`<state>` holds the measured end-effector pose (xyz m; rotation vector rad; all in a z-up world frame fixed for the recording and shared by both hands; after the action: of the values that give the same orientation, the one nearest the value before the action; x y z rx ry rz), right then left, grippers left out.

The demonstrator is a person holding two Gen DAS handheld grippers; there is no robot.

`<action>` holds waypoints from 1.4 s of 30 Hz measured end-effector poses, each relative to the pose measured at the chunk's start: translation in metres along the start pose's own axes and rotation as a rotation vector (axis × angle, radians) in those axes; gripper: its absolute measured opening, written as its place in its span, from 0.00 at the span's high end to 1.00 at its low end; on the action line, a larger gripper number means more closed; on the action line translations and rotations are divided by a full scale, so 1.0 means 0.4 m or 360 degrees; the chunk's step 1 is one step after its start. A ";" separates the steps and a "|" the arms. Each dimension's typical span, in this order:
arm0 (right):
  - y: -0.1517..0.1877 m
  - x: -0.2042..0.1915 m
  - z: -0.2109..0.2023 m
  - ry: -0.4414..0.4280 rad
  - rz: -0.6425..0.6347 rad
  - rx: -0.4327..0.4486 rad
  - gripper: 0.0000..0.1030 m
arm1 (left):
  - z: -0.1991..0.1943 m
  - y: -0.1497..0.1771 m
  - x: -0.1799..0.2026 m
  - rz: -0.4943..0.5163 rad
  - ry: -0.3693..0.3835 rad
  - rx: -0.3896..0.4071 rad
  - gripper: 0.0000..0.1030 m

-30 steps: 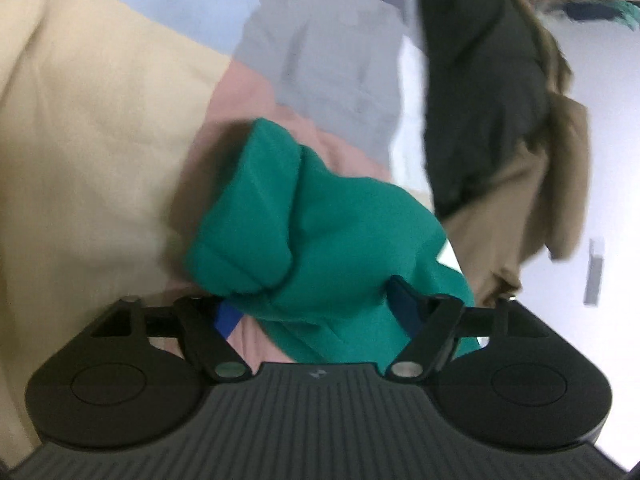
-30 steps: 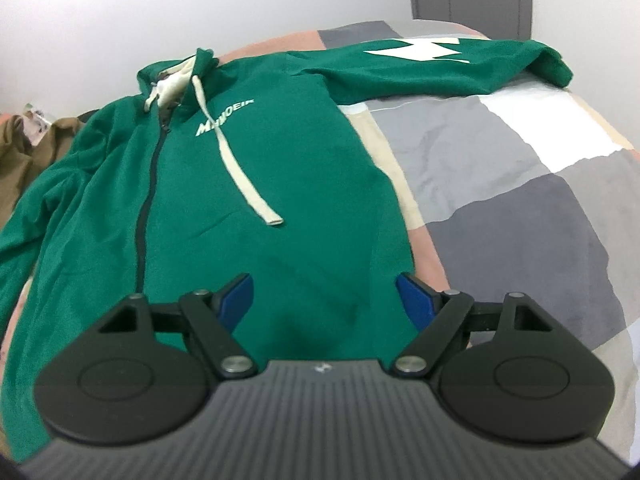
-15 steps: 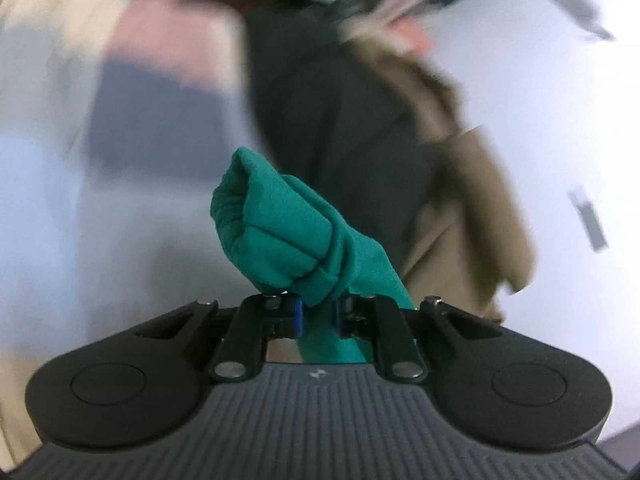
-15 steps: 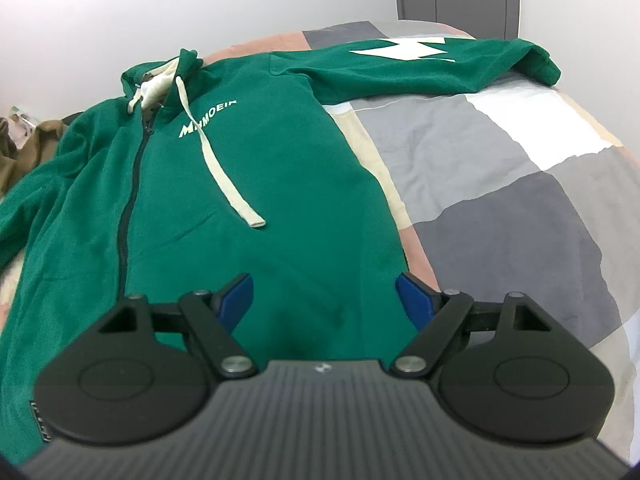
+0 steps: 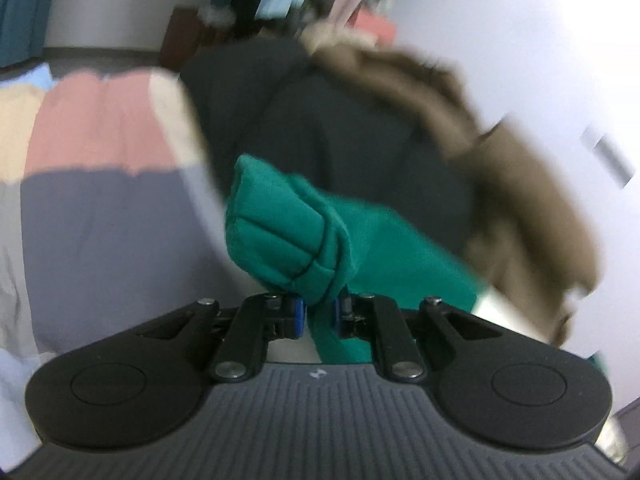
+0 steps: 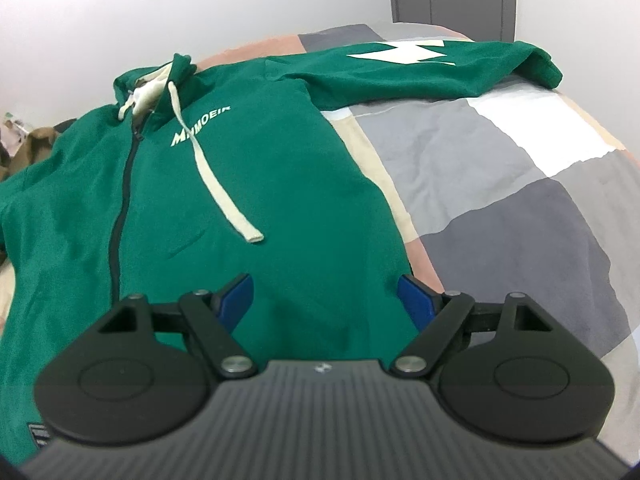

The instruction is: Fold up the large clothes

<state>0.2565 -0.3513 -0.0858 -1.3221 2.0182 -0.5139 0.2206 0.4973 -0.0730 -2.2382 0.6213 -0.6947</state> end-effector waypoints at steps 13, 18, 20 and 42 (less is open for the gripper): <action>-0.012 -0.013 0.028 0.0000 -0.0006 -0.0002 0.21 | -0.013 0.082 0.008 0.0210 -0.0129 -0.0226 0.59; -0.015 0.000 -0.006 -0.0074 0.0033 0.0033 0.23 | -0.146 0.079 0.082 0.0294 -0.0131 -0.0118 0.40; -0.015 0.010 -0.025 -0.0106 0.0056 0.0045 0.23 | -0.192 0.085 0.126 0.0350 -0.0086 -0.0083 0.39; -0.255 0.201 -0.069 -0.0263 0.0357 0.0347 0.23 | -0.585 0.680 0.686 0.0991 0.0875 -0.0367 0.39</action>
<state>0.2818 -0.4673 -0.0263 -0.9623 1.8851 -0.4882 0.2143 0.0464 -0.0491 -1.8640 1.6490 -0.9348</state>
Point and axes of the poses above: each gripper's, at about its wrist camera, not at the fingertips, and z roughly the way its jaws point, x to its right, y to its underside, the point moved 1 cm from there along z, roughly the way its jaws point, and after that the axes turned 13 degrees about z, right-handed, at the moved point
